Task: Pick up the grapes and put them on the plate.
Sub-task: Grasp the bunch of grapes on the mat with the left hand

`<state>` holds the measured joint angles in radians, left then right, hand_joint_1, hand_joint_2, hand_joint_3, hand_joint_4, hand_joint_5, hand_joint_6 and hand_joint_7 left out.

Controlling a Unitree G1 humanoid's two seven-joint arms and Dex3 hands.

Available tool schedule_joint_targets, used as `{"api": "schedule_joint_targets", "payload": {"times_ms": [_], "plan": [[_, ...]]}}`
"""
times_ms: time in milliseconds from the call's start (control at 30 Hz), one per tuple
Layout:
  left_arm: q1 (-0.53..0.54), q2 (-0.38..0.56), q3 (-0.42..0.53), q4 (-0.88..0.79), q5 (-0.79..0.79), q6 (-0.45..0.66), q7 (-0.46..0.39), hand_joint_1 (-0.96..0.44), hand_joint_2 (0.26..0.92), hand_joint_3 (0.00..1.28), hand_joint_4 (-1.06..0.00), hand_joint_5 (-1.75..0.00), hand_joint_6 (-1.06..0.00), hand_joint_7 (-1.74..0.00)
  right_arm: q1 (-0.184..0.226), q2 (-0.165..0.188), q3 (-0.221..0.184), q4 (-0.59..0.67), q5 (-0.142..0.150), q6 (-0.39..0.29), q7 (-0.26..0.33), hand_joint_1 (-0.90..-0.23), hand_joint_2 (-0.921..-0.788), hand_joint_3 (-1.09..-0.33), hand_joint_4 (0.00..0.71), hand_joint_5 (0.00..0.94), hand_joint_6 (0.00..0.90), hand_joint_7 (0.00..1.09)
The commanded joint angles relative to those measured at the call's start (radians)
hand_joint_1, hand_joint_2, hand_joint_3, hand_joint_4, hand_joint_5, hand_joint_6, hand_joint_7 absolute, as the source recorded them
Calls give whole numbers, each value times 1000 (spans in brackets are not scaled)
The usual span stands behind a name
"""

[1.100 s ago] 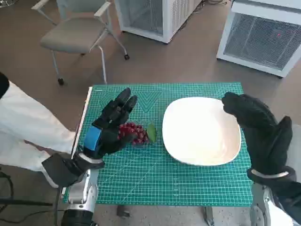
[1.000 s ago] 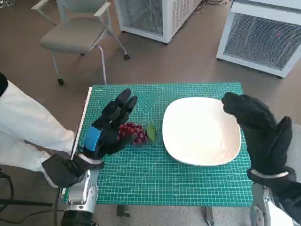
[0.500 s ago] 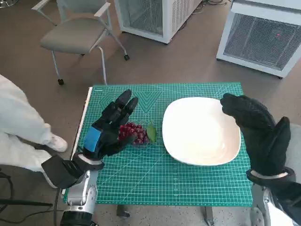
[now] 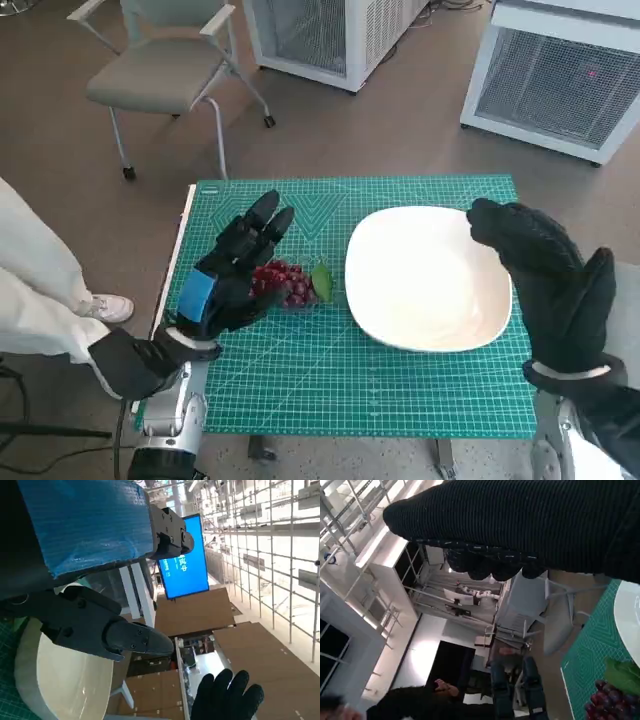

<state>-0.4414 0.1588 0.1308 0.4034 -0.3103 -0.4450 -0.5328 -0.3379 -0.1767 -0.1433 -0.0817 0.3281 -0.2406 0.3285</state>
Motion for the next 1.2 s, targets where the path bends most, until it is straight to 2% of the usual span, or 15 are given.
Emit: {"api": "schedule_joint_targets", "payload": {"times_ms": [33,833,900,1000,1067,1200], "plan": [[10,4,-1,-21,-5,14,-6,-377,921,145,-261,-8,-317,-5,15,-1,3,11,-2,13,5,-511,-921,-575,325,425,183,903],[16,12,-2,-45,1,31,-12,-361,921,136,-265,-4,-319,-3,16,-3,3,13,6,15,13,-507,-921,-574,318,431,182,905],[26,67,-17,-94,141,42,46,-366,920,132,-262,-4,-316,-2,17,-3,3,10,5,17,12,-508,-921,-575,317,431,182,905],[66,219,-68,-303,569,177,171,-360,886,74,-206,-2,-270,-1,19,-6,1,6,3,21,10,-509,-921,-575,317,433,181,905],[81,263,-92,-414,724,291,178,-320,848,37,-156,-1,-240,-1,18,-7,-1,8,3,21,11,-510,-921,-576,318,434,181,906],[82,262,-124,-533,848,464,135,-227,793,10,-108,-1,-233,-7,17,-9,-6,13,5,19,12,-511,-921,-575,317,437,181,907]]}}
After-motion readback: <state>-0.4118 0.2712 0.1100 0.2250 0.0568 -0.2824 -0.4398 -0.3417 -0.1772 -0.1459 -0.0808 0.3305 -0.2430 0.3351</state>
